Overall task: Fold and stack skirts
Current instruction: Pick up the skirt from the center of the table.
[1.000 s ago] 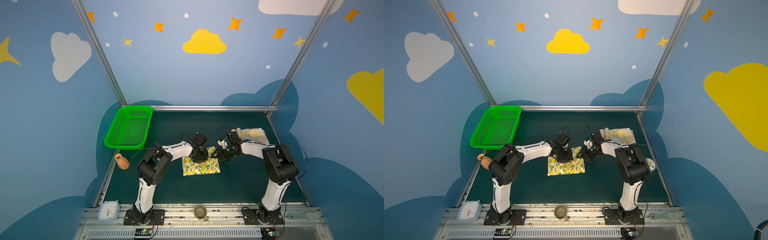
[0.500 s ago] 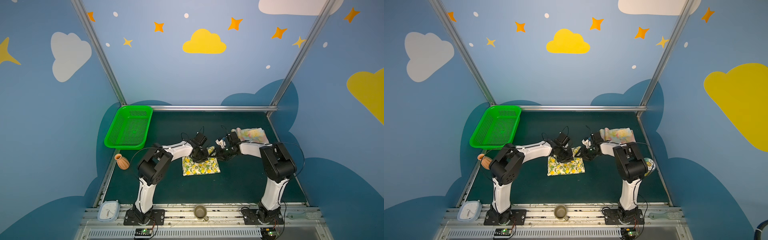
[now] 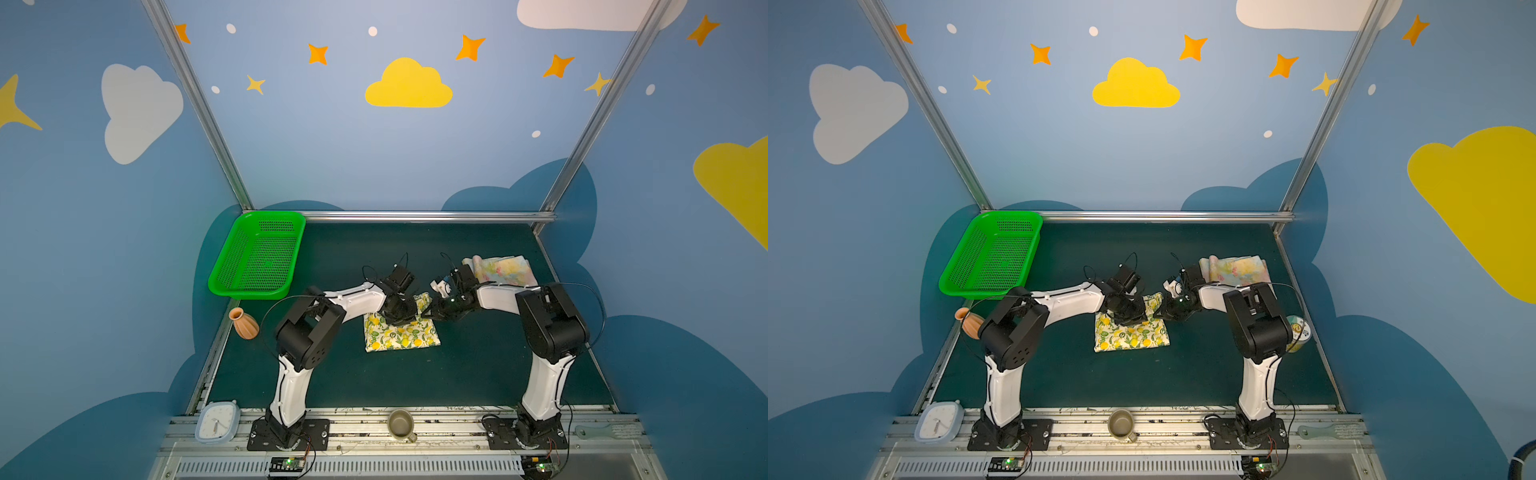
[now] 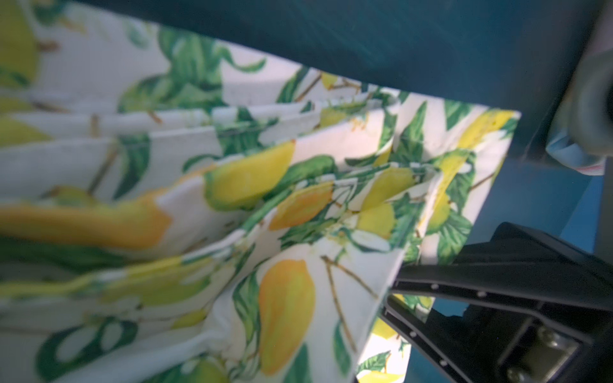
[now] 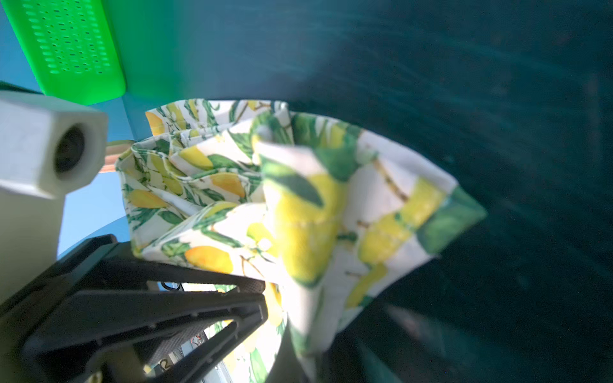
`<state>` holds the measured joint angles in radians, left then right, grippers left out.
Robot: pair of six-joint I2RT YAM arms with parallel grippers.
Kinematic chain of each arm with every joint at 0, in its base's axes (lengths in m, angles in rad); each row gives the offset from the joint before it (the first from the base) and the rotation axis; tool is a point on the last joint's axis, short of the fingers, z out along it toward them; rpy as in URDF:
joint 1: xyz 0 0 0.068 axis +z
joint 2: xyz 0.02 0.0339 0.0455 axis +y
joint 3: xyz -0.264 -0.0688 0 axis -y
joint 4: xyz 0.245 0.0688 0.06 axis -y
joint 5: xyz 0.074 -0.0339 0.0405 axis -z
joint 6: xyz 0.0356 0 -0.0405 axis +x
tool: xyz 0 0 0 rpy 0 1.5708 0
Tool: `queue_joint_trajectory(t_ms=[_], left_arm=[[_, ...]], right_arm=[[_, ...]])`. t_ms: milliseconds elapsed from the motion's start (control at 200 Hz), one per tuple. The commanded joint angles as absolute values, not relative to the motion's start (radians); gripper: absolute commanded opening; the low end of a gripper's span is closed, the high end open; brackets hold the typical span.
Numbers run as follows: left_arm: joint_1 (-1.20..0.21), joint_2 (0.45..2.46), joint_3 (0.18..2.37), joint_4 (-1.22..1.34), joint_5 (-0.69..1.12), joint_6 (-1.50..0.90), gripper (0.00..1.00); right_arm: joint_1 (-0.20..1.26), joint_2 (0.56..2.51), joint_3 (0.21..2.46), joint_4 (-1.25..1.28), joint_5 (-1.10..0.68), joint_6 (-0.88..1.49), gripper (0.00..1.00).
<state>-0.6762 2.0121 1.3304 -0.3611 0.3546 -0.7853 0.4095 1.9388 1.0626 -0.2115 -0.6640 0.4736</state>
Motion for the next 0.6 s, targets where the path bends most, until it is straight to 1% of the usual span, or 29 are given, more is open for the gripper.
queue_joint_trajectory(t_ms=[0,320,596], left_arm=[[-0.650,1.953,1.329,-0.356,0.345,-0.790,0.23],[-0.551,1.753,1.215,-0.344,0.329,-0.786,0.24],[-0.512,1.673,1.157,-0.345,0.322,-0.788,0.25]], right_arm=[[0.415,1.910,1.107,-0.379,-0.603,0.430,0.00],[0.359,1.902,1.391,-0.736,-0.589,0.250,0.00],[0.271,1.969,1.628,-0.964,-0.632,0.109,0.00]])
